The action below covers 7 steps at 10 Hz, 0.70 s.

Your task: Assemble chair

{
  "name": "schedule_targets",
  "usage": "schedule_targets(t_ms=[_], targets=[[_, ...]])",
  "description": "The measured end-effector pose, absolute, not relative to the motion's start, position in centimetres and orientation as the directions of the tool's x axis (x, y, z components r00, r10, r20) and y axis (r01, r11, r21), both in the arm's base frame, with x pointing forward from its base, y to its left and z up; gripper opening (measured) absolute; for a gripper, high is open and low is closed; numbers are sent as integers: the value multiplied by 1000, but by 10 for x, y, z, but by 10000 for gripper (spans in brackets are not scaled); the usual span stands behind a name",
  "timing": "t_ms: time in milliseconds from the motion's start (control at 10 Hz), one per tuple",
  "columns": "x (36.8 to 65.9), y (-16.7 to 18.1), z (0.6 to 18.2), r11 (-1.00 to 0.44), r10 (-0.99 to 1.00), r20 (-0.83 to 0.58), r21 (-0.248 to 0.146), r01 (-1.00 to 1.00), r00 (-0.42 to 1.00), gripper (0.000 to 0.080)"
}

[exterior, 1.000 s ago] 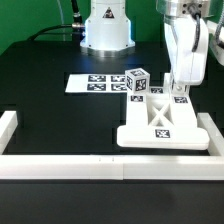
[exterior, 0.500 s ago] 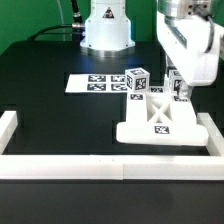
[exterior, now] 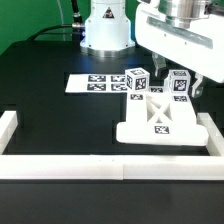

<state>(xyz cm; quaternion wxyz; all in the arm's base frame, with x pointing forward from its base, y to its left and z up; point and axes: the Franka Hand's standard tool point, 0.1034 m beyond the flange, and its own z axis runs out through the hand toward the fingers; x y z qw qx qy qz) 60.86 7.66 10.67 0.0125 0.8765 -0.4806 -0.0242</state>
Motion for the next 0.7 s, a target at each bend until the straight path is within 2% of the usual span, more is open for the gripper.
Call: schedule_targets(t_ms=[400, 700], targets=[[608, 86, 108, -800, -600, -46, 26, -600, 799, 649], [607, 90, 107, -899, -437, -51, 15, -437, 898, 649]])
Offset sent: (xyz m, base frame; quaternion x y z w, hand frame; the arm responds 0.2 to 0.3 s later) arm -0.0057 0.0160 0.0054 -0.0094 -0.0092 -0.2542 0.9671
